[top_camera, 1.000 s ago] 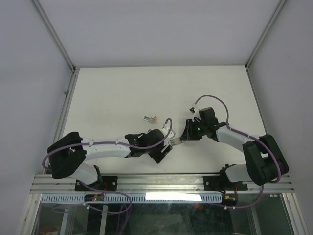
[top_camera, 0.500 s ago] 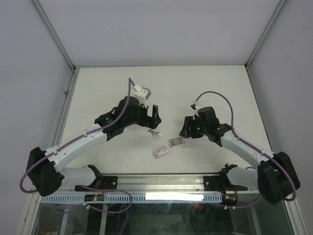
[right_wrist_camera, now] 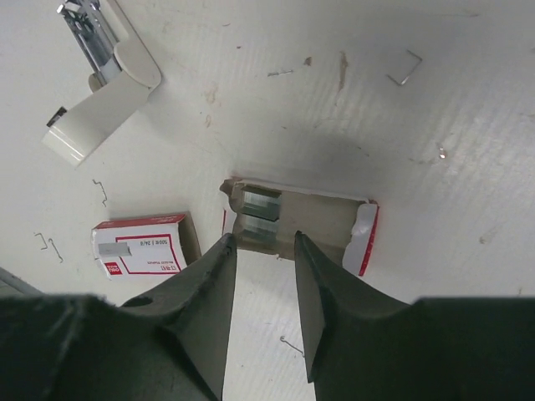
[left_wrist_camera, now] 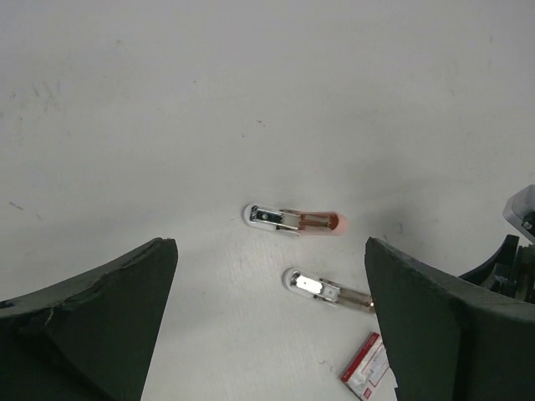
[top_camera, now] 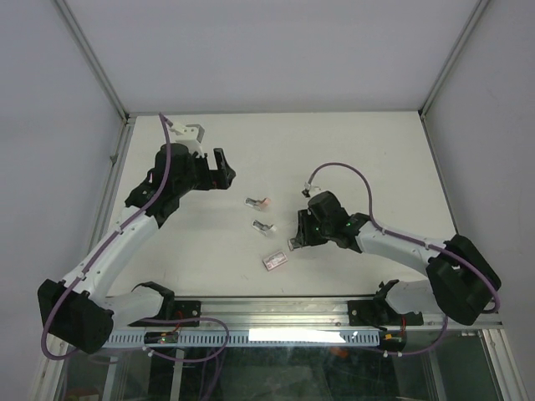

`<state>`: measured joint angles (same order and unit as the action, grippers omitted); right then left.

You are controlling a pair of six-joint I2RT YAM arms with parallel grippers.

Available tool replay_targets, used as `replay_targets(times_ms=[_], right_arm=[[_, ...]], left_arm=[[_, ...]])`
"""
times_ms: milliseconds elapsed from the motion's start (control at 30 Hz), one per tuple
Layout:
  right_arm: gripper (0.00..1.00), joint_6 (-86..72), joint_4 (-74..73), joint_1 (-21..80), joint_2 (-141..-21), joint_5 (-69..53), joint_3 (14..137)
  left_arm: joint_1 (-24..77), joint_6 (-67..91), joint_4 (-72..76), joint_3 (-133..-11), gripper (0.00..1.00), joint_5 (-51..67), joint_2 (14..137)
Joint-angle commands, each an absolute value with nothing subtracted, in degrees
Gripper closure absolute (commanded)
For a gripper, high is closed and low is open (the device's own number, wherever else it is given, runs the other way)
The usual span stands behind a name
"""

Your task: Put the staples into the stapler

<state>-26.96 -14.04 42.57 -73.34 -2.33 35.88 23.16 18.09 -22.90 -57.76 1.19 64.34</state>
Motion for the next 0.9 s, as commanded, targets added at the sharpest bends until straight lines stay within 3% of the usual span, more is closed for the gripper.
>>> replay_targets(times_ms=[0,267,700,867], right_arm=[[0.64,-27.3,-12.3,45.3,-75.9,1.9,39.7],[0.7,-26.8,-12.4,47.6,-80.1,4.7,41.9],[0.65,-26.7,-14.4,49.9,-84.0,8.1,43.6],[0.7,-27.5,-15.5,50.3,-84.5,11.0,43.5]], left_arm=[[22.9,15.0,-21.6,-55.5,0.01,-1.9,62.9],[22.9,14.6,-21.7,-55.2,0.01,-1.8,62.8],[22.8,14.5,-21.8,-55.1,0.01,-1.4,63.1],[22.9,14.5,-21.7,-55.1,0.01,-1.4,63.0]])
